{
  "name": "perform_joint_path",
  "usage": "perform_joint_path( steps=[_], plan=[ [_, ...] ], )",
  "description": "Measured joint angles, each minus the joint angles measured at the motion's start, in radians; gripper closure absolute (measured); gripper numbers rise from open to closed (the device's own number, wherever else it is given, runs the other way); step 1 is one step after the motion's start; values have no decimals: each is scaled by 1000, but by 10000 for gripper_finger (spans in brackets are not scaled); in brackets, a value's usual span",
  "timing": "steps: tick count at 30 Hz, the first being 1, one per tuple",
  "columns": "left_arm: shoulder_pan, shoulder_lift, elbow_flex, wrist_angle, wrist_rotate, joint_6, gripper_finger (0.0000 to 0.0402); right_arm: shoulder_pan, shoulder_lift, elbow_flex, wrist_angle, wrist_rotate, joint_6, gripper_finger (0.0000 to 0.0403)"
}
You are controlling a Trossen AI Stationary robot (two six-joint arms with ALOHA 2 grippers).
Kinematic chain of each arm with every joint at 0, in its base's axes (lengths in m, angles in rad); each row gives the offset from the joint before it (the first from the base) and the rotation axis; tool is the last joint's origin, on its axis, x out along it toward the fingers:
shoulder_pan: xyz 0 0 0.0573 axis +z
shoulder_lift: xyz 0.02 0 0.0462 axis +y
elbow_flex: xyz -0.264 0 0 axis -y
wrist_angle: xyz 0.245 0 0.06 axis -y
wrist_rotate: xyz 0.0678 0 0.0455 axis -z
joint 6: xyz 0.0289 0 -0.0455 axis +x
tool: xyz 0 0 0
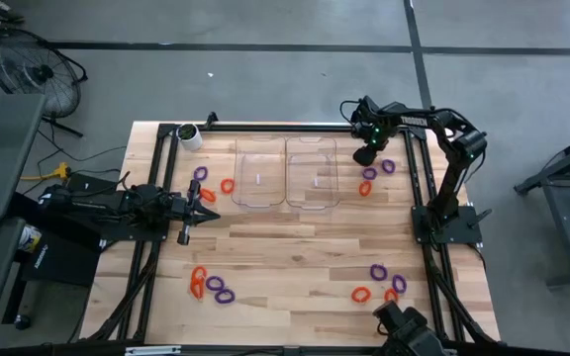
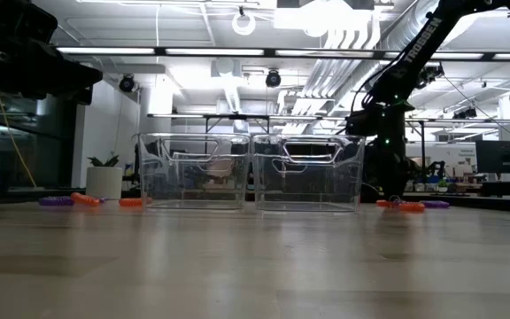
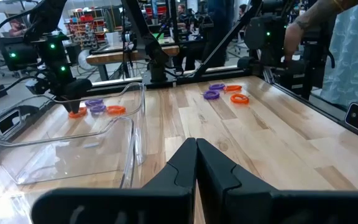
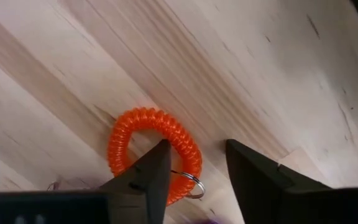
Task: Sort spring keychains
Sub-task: Put the orange spring keychain into the right transparent bin
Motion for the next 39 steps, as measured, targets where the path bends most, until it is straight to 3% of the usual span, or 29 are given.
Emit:
perform_joint_path(
  steps=[20,29,39],
  plan=[
    [0,0,0,0,0,0,401,-3,2,19,3,-12,-18,392],
    [0,0,0,0,0,0,401,-4,11,73,-104,-5,44,398],
    [0,0,0,0,0,0,401,4,9,225,-329,-52,112,402]
  ],
)
